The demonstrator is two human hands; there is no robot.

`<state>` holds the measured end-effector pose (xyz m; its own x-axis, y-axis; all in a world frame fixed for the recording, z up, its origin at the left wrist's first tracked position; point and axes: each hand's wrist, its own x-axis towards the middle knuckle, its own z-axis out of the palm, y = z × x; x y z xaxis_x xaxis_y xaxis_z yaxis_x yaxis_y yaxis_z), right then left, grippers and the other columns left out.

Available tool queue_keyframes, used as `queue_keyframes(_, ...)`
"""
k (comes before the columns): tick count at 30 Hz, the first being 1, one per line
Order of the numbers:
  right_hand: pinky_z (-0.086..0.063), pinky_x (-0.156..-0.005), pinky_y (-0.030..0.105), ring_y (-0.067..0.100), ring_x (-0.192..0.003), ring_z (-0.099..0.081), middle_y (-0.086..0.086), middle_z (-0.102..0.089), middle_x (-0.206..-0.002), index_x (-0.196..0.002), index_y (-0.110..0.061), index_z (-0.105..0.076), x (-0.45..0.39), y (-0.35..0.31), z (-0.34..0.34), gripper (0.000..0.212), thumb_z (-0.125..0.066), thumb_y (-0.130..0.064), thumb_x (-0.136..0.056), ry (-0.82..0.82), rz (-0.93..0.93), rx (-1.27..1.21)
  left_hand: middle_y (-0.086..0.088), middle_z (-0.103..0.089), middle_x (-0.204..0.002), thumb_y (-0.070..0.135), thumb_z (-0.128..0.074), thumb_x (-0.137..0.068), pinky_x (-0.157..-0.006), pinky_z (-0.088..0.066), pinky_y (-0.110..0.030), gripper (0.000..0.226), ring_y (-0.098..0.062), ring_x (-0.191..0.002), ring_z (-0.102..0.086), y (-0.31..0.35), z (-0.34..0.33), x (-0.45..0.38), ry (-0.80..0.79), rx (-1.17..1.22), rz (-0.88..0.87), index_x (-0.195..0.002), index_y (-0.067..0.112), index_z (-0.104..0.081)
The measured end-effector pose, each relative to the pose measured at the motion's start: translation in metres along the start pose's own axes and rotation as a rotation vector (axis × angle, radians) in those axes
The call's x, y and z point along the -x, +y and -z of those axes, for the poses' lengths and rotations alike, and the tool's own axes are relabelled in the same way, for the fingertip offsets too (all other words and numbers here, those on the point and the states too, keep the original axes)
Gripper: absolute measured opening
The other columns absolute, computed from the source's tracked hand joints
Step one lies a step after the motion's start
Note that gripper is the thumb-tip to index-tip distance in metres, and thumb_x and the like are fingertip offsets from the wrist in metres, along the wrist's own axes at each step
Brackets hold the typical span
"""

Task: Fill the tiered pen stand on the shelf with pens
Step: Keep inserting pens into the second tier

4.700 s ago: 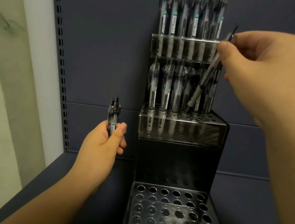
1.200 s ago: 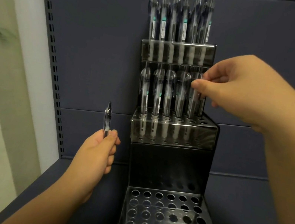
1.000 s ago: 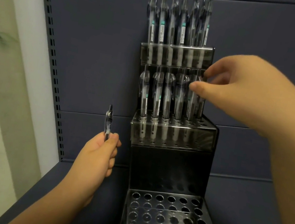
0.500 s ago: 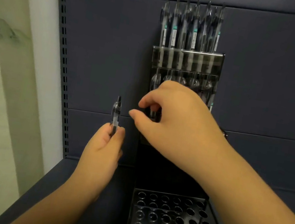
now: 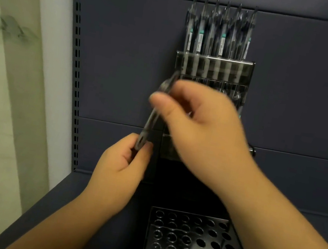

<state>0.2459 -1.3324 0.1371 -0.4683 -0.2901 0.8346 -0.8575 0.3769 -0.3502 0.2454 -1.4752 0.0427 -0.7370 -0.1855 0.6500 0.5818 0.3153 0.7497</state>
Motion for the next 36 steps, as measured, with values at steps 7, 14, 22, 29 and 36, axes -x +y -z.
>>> queue_keyframes(7, -0.050, -0.060, 0.018, 0.004, -0.070, -0.065, -0.004, -0.072, -0.081, -0.087, -0.035, -0.068, -0.015, 0.008, 0.069, 0.014, -0.062, -0.035, -0.100, 0.324, -0.006, -0.087, -0.003, -0.059, -0.069, 0.020, -0.056, -0.099, -0.055, -0.046, -0.019, 0.016, -0.011, -0.063, -0.057, -0.024, 0.001, -0.011, 0.088, -0.079, 0.215, -0.087, 0.013, -0.061)
queue_keyframes(14, -0.049, -0.062, 0.032, 0.008, -0.065, -0.060, 0.000, -0.070, -0.081, -0.074, -0.040, -0.063, -0.018, 0.029, 0.111, 0.025, -0.059, -0.056, -0.093, 0.443, -0.139, 0.162, 0.010, -0.057, -0.062, 0.020, -0.059, -0.095, -0.057, -0.046, -0.026, 0.012, -0.003, -0.053, -0.049, -0.036, 0.004, -0.011, -0.004, -0.370, 0.173, -0.085, 0.026, -0.059)
queue_keyframes(22, -0.055, -0.075, 0.036, 0.022, -0.075, -0.070, 0.003, -0.072, -0.077, -0.081, -0.019, -0.071, -0.021, 0.043, 0.106, 0.033, -0.067, -0.049, -0.093, 0.120, -0.299, 0.335, 0.015, -0.056, -0.093, 0.025, -0.057, -0.095, -0.074, -0.046, -0.024, 0.010, -0.005, -0.085, -0.054, -0.049, 0.018, -0.017, -0.156, -0.912, -0.093, -0.104, 0.028, -0.061)
queue_keyframes(29, -0.058, -0.071, 0.035, 0.022, -0.073, -0.072, -0.001, -0.074, -0.074, -0.078, -0.024, -0.073, -0.023, 0.049, 0.104, 0.033, -0.069, -0.054, -0.089, -0.129, -0.405, 0.391, 0.010, -0.058, -0.114, 0.033, -0.057, -0.096, -0.091, -0.047, -0.027, 0.027, -0.012, -0.108, -0.055, -0.068, 0.024, -0.022, -0.311, -1.046, -0.118, -0.123, 0.028, -0.060)
queue_keyframes(36, -0.059, -0.081, 0.052, 0.037, -0.079, -0.074, -0.002, -0.074, -0.066, -0.074, -0.024, -0.075, -0.023, 0.052, 0.105, 0.033, -0.073, -0.055, -0.084, -0.206, -0.507, 0.359, 0.012, -0.056, -0.119, 0.035, -0.053, -0.098, -0.092, -0.046, -0.027, 0.030, -0.011, -0.112, -0.053, -0.074, 0.026, -0.022, -0.355, -1.054, -0.082, -0.128, 0.031, -0.057)
